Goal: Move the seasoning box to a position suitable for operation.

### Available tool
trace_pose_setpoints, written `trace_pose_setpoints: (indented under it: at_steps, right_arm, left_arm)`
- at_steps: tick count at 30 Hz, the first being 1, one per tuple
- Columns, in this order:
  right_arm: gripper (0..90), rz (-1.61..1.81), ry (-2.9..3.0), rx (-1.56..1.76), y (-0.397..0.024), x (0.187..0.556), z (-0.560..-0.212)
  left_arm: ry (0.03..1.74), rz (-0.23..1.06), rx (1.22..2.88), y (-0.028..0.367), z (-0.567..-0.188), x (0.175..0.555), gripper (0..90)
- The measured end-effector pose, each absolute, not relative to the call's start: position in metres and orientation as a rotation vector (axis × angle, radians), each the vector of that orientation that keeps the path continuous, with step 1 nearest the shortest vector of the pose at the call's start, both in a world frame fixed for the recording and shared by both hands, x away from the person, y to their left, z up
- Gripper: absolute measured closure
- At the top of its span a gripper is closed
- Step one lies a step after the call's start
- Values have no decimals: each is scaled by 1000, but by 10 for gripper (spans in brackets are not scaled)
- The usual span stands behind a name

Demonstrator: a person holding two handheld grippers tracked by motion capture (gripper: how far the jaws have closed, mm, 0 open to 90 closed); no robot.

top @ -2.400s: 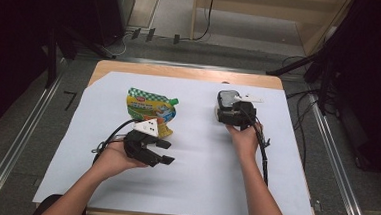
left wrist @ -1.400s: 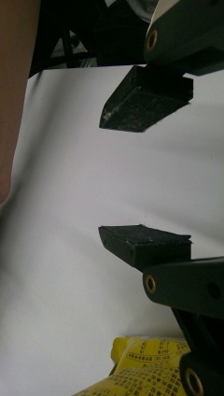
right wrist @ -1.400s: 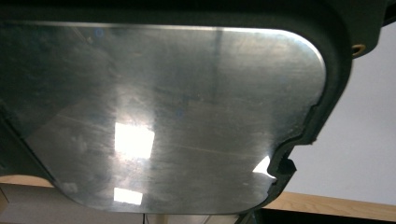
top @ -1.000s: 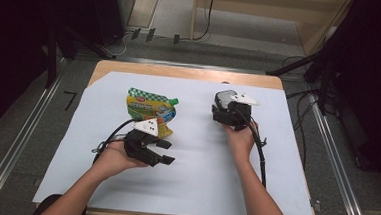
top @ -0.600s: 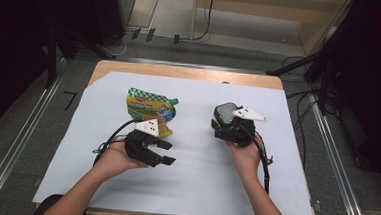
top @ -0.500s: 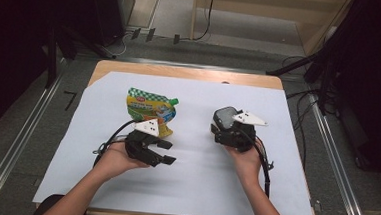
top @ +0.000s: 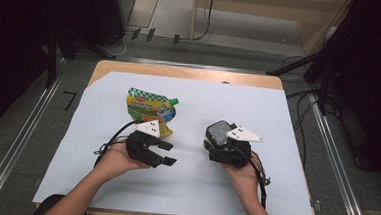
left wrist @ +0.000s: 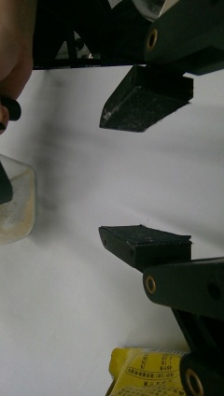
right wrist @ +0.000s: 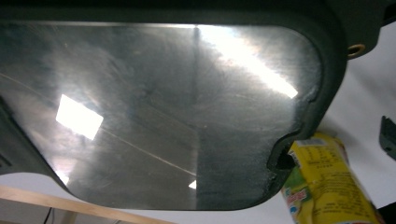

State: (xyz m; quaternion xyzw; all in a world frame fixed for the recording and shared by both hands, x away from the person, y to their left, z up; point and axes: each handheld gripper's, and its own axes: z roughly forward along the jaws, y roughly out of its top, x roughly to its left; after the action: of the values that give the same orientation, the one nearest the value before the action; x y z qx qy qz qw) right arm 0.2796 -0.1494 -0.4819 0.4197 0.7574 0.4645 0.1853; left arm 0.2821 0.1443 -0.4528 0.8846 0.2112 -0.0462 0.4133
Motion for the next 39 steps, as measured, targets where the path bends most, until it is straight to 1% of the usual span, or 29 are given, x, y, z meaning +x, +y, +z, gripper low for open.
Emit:
trace_pose_setpoints:
  at_steps: [19, 29, 34, 39]
  right_arm:
    - [159, 1313, 2266, 1111, -106, 272, -504]
    - [141, 1304, 2257, 1072, -105, 264, -509]
    - [117, 1318, 2295, 1101, -110, 264, -507]
    - [124, 1305, 2334, 1091, -117, 260, -501]
  left_arm:
    - [533, -115, 2232, 145, -454, 283, 418]
    - [529, -110, 2237, 143, -454, 282, 418]
    - [529, -106, 2237, 144, -454, 283, 426]
    - [551, -105, 2219, 145, -454, 283, 428]
